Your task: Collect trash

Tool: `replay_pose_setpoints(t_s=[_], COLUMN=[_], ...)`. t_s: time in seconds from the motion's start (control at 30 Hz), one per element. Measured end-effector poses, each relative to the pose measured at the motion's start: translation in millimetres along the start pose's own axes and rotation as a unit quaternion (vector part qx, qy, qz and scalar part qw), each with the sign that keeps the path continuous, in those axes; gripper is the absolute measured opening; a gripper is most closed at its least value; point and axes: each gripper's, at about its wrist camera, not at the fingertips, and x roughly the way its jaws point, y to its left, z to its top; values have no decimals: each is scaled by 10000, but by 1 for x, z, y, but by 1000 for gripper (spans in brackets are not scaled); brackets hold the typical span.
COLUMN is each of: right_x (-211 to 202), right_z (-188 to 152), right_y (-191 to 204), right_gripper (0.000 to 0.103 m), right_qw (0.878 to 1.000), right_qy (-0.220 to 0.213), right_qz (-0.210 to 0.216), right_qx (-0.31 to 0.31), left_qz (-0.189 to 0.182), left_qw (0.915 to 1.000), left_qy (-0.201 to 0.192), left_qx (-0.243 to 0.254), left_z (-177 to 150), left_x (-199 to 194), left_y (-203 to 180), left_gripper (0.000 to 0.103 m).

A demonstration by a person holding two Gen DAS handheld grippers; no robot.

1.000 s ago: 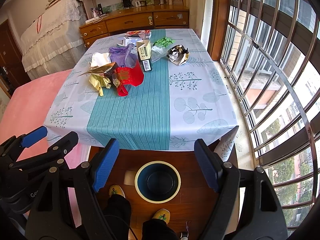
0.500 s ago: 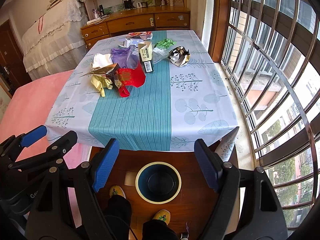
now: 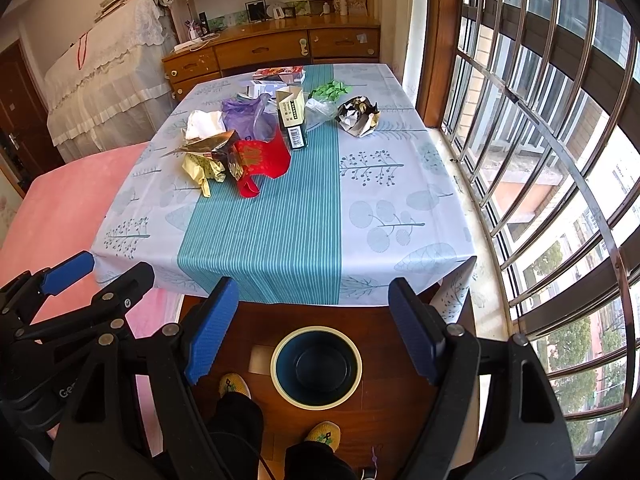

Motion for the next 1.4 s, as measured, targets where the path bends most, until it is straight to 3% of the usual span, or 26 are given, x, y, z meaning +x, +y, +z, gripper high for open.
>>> replay_pose_setpoints(t_s=[0.77, 1.17, 1.4], right_x=[-7, 23, 59], right_z=[20, 62, 94], right_y=[11, 52, 73], right_gripper=[76, 76, 76], right_qw=[10000, 9999, 9991], right_qy=[-28, -113, -97], right_qz=[3, -34, -66], right_qx=[-25, 53, 408], left_qz=[-15, -36, -258], left_qw=[10000, 9999, 9996], left_qy=[21, -85, 126], left_qx=[-25, -79, -38], left_z=[21, 71, 115], left_x=[8, 27, 62], left_y=[11, 60, 103], left_gripper=[74, 74, 74])
